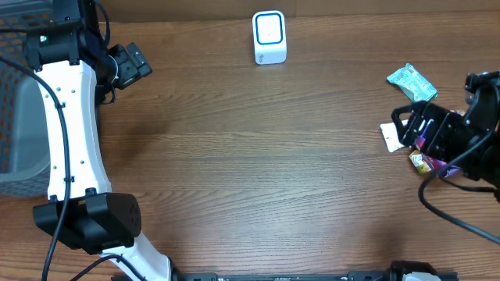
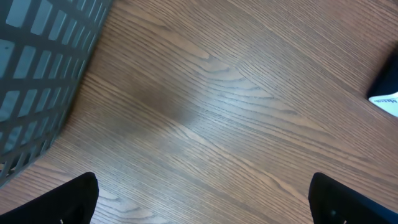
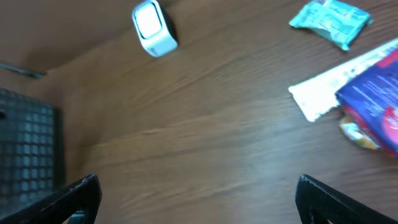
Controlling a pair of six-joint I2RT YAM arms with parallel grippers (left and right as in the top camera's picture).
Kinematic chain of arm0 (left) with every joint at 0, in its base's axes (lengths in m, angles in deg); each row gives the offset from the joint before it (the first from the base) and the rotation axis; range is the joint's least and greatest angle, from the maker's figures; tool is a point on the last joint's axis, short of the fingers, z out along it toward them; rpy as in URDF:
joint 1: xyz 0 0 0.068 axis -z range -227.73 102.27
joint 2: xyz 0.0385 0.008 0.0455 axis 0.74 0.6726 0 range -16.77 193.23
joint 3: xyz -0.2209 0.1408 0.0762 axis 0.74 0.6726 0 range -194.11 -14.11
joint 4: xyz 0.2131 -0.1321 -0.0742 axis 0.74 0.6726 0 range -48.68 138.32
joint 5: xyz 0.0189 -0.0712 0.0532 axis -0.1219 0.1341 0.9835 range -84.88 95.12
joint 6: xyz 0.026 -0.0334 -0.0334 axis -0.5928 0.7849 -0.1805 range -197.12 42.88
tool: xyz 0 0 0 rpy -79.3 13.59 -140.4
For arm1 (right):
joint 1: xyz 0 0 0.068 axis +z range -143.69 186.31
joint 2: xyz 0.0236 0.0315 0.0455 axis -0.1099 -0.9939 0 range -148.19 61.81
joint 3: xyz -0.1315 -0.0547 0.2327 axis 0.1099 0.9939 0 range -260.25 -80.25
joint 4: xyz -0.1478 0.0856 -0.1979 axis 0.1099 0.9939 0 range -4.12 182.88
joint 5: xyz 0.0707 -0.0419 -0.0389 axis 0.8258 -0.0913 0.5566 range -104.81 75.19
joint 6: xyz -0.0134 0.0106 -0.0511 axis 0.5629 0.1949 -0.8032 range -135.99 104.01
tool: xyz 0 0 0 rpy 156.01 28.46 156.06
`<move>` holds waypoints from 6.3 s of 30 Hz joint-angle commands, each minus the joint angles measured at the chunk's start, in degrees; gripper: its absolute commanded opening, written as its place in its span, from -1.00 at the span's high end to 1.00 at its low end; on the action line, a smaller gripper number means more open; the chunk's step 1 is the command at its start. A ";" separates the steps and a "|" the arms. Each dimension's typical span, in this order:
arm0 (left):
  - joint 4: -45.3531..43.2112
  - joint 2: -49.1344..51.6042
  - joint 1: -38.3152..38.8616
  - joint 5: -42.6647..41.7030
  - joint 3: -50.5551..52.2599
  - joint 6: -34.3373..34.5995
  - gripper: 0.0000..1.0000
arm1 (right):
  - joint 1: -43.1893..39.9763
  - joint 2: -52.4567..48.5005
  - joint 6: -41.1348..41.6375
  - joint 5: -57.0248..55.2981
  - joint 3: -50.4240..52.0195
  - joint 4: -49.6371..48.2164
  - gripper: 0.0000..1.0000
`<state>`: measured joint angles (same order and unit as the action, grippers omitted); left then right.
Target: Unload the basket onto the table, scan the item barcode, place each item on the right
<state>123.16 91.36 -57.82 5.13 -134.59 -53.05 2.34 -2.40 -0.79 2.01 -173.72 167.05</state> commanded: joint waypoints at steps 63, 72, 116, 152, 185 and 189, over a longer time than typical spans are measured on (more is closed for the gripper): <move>0.00 0.22 0.37 0.20 -0.37 0.81 -0.99 | 6.58 64.04 -18.10 -7.80 93.00 -77.20 -1.00; 0.00 0.22 0.37 0.20 -0.37 0.79 -1.00 | 6.58 64.04 -18.08 -7.80 93.00 -77.20 -1.00; -80.11 -82.75 11.32 3.54 100.83 -17.22 -0.99 | 6.58 64.04 -18.08 -7.80 93.00 -77.20 -1.00; -77.81 -107.49 6.32 4.52 120.19 -22.82 -0.99 | 6.58 64.04 -18.08 -7.80 93.00 -77.20 -1.00; -77.81 -107.49 6.32 4.48 120.19 -22.82 -0.99 | 6.58 64.04 -18.08 -7.80 93.00 -77.20 -1.00; -77.81 -107.49 6.32 4.46 120.19 -22.82 -0.99 | 6.58 64.04 -18.10 -7.80 93.00 -77.20 -1.00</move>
<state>45.44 -15.87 -50.89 9.46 -14.60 -74.60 8.66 61.08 -19.17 -5.22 -81.31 90.16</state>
